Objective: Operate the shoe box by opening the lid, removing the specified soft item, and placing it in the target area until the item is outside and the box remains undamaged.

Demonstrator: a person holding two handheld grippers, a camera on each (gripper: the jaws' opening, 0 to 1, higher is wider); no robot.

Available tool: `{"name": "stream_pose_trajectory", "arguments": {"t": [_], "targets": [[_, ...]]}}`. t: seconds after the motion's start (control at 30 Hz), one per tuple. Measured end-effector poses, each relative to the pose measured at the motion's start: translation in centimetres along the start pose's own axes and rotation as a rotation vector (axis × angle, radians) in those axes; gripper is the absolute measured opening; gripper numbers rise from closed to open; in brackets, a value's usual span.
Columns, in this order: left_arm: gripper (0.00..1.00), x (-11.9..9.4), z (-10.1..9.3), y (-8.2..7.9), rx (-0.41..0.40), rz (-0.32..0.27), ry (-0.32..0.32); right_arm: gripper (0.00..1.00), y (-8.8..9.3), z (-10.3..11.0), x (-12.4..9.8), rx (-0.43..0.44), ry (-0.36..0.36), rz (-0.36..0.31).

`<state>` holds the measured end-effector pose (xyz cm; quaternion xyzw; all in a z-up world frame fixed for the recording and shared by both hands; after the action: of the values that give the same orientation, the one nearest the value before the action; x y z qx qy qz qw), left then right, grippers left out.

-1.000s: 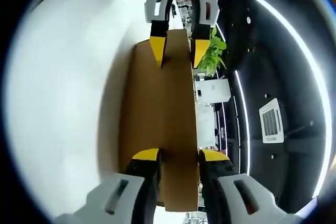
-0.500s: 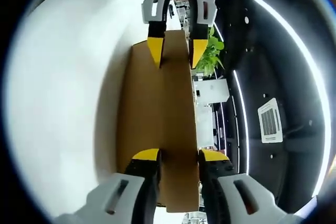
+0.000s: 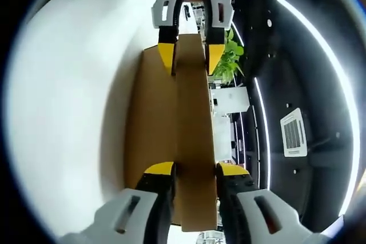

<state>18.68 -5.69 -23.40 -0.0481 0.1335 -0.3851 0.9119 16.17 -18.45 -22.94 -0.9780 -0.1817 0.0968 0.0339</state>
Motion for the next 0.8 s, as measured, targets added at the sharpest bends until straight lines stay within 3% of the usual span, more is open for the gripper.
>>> {"name": "stream_pose_trajectory", "arguments": {"t": [0.8], "targets": [[0.28, -0.7, 2.8, -0.3, -0.040, -0.029, -0.049, 0.25, 0.0, -2.5, -0.2, -0.008, 0.040, 0.007]]}}
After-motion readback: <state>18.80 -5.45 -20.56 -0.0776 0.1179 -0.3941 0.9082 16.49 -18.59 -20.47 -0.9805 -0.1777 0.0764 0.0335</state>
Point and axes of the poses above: the point that each gripper's makers call its tool centre point, and the gripper's own axes: x roughly forward along the fingers, z roughly to its left, y roughly out of its underside, the point moved 3 cm from there along -x, roughly backward along the fingers, and after that the axes turned 7 degrees about -z, right-handed, at the moved point
